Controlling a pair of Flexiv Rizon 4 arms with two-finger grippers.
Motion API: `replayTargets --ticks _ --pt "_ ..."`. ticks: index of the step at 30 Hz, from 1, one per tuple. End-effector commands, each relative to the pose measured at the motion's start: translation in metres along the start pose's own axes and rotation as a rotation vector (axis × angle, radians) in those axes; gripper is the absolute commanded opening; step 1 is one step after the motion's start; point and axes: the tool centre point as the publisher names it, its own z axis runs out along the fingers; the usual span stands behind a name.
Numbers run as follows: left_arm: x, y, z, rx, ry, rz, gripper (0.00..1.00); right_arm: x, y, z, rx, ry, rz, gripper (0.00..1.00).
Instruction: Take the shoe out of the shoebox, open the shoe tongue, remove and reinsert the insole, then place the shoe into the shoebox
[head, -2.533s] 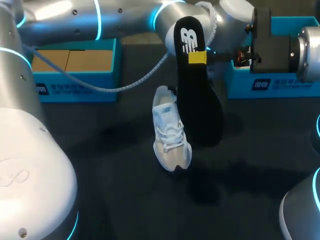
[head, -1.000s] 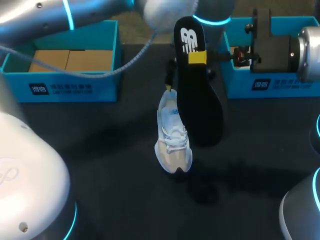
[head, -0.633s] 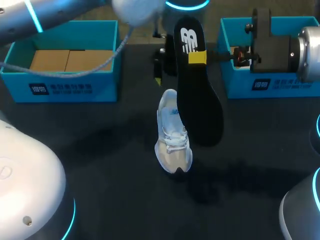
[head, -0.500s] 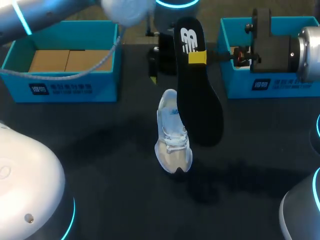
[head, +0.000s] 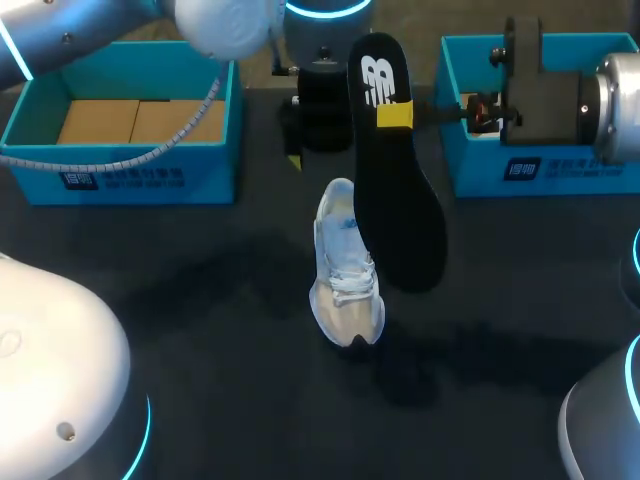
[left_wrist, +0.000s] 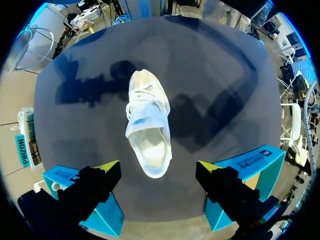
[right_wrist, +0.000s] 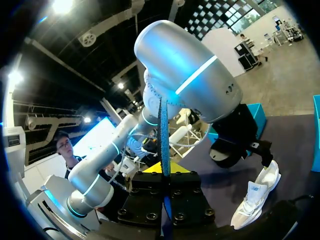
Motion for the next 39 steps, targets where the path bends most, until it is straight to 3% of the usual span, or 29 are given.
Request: replayTargets --ticks 1,5,9,17,26,32,39 --pt "0.0 0.0 0.0 0.0 -0.001 0.001 1.0 0.0 -0.001 0.002 -0.002 -0.002 0.001 0.0" --pt "0.011 0.001 -0.003 0.031 -0.092 -0.039 1.0 -0.01 0.013 0.003 -0.038 0.007 0.042 0.0" --pt "0.021 0.005 -0.012 0.043 -0.173 -0.085 1.0 -0.024 0.026 -0.001 0.027 -0.034 0.083 0.0" --pt "0.033 0.015 -0.033 0.021 -0.349 -0.136 1.0 -0.047 0.047 -0.019 0.001 -0.089 0.194 0.0" --pt "0.038 0.021 -0.062 -0.027 -0.59 -0.146 1.0 -0.068 0.065 -0.02 0.033 -0.115 0.31 0.0" --pt "0.036 0.022 -0.081 -0.058 -0.744 -0.159 1.0 -0.085 0.075 -0.016 -0.026 -0.136 0.445 0.0" --pt "0.039 0.021 -0.095 -0.105 -0.913 -0.126 1.0 -0.118 0.083 -0.007 -0.111 -0.109 0.568 0.0"
